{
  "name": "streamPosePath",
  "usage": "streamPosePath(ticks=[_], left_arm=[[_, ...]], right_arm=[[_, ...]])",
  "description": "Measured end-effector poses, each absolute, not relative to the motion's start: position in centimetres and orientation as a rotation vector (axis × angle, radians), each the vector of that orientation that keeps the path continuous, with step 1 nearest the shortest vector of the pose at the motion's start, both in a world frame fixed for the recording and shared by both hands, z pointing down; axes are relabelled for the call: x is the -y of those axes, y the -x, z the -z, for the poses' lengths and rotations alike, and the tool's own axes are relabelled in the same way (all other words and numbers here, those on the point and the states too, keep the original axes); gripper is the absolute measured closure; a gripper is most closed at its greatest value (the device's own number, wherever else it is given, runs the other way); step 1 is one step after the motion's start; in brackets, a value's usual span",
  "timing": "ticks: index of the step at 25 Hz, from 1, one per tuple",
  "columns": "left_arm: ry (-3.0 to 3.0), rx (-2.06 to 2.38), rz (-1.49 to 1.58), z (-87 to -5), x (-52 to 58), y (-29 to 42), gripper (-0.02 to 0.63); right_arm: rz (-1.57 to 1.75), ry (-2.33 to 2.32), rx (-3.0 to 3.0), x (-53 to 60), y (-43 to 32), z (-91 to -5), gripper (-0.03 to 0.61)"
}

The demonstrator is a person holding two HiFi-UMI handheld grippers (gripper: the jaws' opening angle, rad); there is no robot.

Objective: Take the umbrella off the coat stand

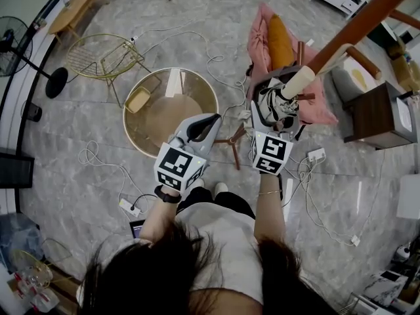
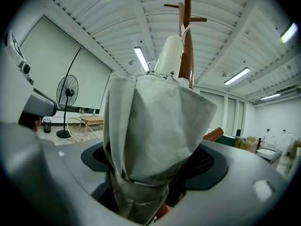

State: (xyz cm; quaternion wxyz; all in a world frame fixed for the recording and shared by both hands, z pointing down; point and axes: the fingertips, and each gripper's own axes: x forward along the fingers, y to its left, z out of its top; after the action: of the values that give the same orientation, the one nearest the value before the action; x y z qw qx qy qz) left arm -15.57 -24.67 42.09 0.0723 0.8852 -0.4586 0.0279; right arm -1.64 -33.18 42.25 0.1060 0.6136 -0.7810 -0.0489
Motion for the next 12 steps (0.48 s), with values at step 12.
streamPosePath(ticks=[12], left_arm=[[-2.677, 1.375, -0.085, -41.4, 24.5, 14.8, 0.555]], right_arm=[[0.08, -1.78, 2.356, 32.0, 1.2, -42.1, 0.229]])
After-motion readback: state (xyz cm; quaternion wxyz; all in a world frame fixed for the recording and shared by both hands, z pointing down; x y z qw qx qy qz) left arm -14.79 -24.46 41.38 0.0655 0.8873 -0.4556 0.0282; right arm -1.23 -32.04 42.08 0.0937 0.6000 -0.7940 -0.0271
